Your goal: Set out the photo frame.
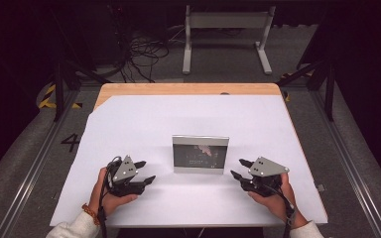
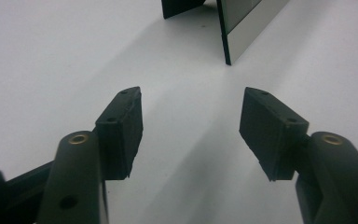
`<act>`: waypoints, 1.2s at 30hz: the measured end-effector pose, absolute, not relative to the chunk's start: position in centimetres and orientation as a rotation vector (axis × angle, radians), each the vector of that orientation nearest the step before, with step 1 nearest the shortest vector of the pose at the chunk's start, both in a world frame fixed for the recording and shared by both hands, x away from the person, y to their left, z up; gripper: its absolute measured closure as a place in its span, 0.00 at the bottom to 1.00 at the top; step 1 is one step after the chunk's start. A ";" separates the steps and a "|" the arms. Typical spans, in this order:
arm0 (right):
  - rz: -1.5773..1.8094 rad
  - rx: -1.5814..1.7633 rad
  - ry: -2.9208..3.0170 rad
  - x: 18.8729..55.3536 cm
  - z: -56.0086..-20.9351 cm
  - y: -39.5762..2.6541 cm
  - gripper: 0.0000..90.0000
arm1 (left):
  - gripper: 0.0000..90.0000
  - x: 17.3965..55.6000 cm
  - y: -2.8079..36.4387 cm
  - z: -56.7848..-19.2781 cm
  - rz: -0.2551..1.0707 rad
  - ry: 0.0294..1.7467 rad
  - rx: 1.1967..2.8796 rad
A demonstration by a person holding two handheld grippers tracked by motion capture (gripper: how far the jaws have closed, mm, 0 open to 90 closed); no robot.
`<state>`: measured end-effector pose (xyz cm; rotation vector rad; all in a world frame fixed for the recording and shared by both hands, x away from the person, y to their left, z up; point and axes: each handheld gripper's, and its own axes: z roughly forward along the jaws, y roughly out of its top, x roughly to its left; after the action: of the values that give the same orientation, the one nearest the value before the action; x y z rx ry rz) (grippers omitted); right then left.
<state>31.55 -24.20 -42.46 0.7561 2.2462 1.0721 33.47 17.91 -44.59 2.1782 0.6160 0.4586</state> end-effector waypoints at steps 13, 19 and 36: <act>1.042 0.774 2.251 30.9 -43.4 -25.4 0.47 | 0.28 32.0 18.3 -45.0 0.449 0.588 2.206; 1.035 0.774 2.257 30.4 -43.6 -25.9 0.45 | 0.23 31.5 19.1 -45.4 0.434 0.596 2.209; 1.038 0.749 2.283 29.8 -44.8 -25.9 0.13 | 0.05 30.7 20.9 -45.7 0.368 0.613 2.150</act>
<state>29.79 -25.88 -44.78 0.7485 2.2833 1.0376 30.74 20.87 -45.70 2.1498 0.6127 0.3676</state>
